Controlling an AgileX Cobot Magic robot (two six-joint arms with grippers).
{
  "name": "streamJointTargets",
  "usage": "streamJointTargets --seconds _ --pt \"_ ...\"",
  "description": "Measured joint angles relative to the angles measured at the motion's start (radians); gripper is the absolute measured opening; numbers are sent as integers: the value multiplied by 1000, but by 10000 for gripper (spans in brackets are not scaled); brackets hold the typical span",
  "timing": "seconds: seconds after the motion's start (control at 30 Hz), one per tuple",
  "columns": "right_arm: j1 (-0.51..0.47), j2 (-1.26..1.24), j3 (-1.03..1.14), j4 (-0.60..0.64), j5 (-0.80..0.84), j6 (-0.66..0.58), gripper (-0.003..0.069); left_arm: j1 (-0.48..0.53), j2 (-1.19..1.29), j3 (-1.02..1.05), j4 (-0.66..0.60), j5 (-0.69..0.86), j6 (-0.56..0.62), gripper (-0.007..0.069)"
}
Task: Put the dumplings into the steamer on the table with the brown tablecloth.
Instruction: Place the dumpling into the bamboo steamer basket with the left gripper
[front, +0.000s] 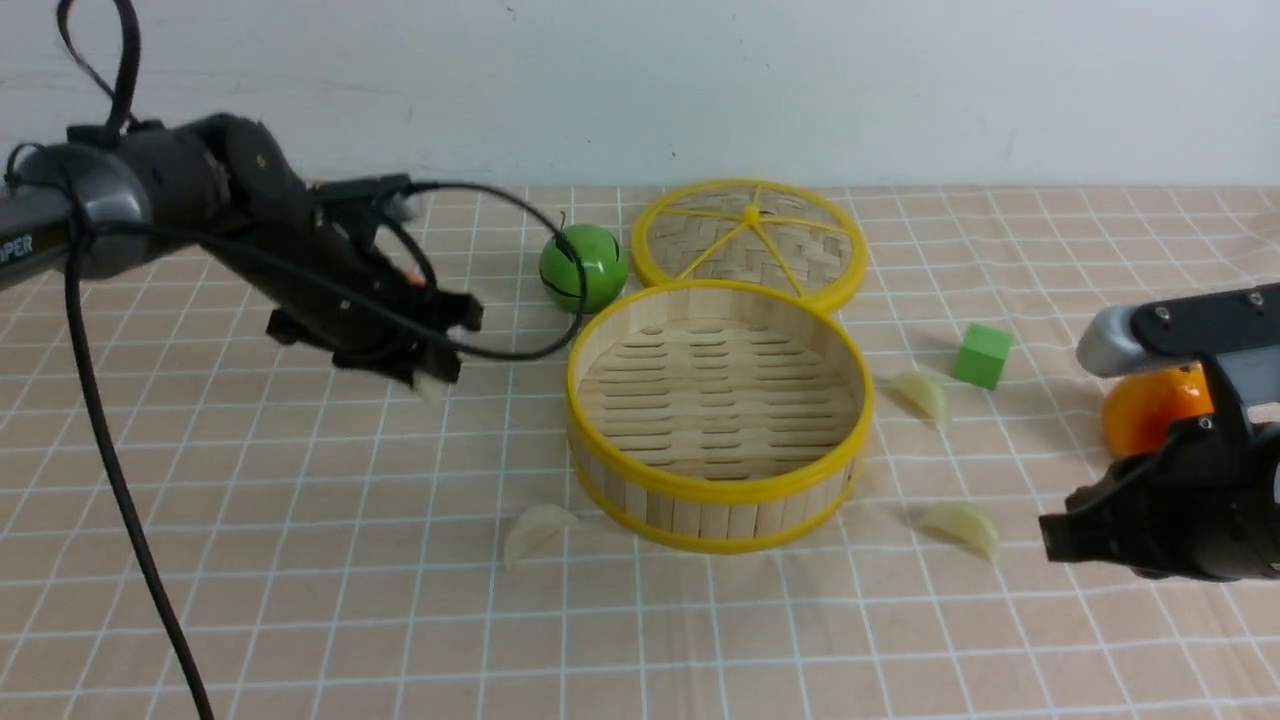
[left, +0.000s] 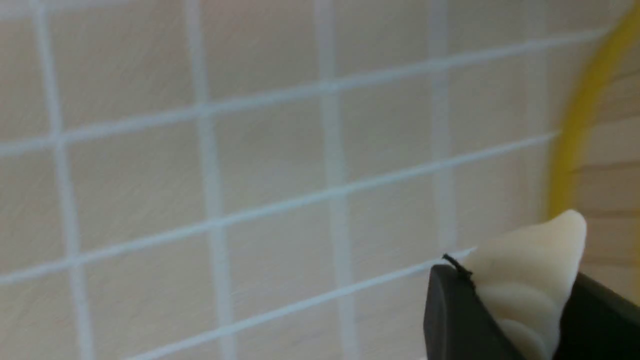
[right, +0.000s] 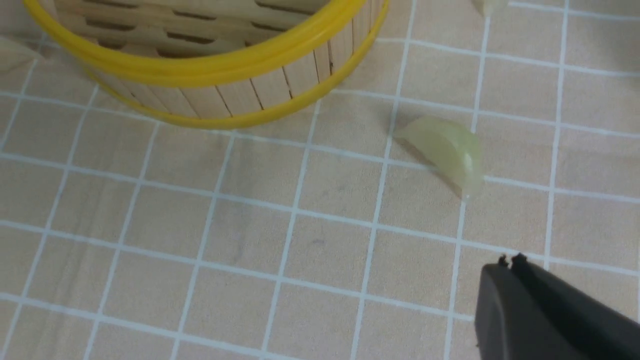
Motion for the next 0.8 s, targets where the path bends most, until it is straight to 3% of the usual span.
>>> streamJointTargets --seconds 0.13,0.27,0.47,0.63,0.67,0.7,0.73,0.8 --pt "0 12 0 0 -19 0 13 -128 -26 -81 13 -76 -5 195" --pt "0 57 0 5 -23 0 13 -258 29 -94 167 -243 -21 195" --pt "0 71 0 27 -21 0 14 -311 161 -94 340 -354 -69 209" --pt "0 71 0 28 -21 0 19 -315 205 -92 383 -382 -150 393" --pt "0 71 0 28 -21 0 21 -316 192 -91 389 -371 -178 475" --pt "0 71 0 28 -21 0 21 -316 187 -91 389 -363 -178 483" --pt "0 71 0 28 -21 0 21 -317 154 -90 391 -310 -212 543" --pt "0 71 0 28 -21 0 21 -317 92 -90 393 -197 -261 576"
